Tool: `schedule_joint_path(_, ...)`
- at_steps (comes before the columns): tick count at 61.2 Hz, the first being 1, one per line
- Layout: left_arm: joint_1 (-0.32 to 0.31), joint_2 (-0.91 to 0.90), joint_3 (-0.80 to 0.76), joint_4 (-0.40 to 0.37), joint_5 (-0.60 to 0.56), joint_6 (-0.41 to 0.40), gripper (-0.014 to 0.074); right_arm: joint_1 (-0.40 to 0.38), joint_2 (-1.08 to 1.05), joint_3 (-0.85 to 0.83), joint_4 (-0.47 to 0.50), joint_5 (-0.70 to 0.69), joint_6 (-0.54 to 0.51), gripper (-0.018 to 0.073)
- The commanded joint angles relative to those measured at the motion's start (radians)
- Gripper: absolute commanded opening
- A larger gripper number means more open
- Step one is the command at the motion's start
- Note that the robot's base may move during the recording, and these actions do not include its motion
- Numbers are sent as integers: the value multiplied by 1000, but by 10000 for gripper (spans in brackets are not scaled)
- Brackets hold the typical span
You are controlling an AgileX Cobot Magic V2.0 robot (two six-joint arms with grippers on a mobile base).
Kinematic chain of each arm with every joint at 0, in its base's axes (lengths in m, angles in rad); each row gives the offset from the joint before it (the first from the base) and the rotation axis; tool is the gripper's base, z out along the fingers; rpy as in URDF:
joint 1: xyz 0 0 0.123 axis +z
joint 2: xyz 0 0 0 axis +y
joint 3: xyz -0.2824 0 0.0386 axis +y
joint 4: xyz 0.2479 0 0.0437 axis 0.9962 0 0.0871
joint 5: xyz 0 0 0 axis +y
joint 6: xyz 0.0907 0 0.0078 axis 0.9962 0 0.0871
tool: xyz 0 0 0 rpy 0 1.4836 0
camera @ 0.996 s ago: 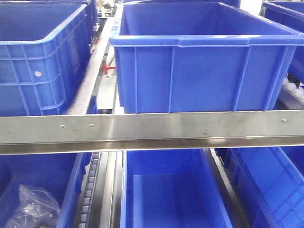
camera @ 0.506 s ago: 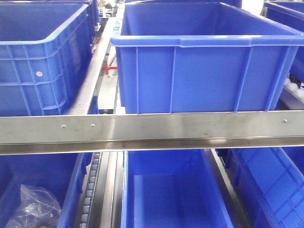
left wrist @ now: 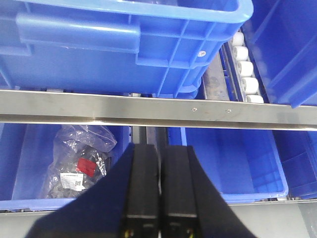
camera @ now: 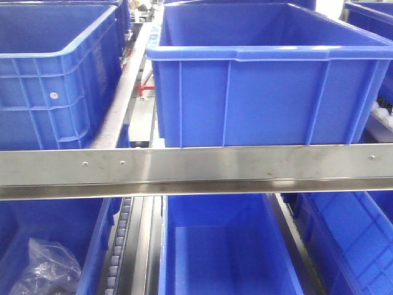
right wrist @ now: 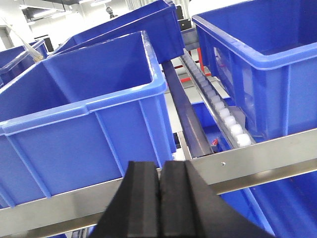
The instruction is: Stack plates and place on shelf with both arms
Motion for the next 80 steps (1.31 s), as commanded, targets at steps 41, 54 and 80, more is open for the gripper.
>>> schedule_joint_path(41,-7,1,-28,-15,-78,-1,86,-6,-22,-15,-180,-65,52,56)
schedule_joint_path(54,-7,1,-28,-15,-78,-1,86,-6,-22,-15,-150,-60,-5,56)
schedule_joint_path(80,-7,1,-28,-15,-78,-1,86,-6,-22,-15,-150,-60,-5,56)
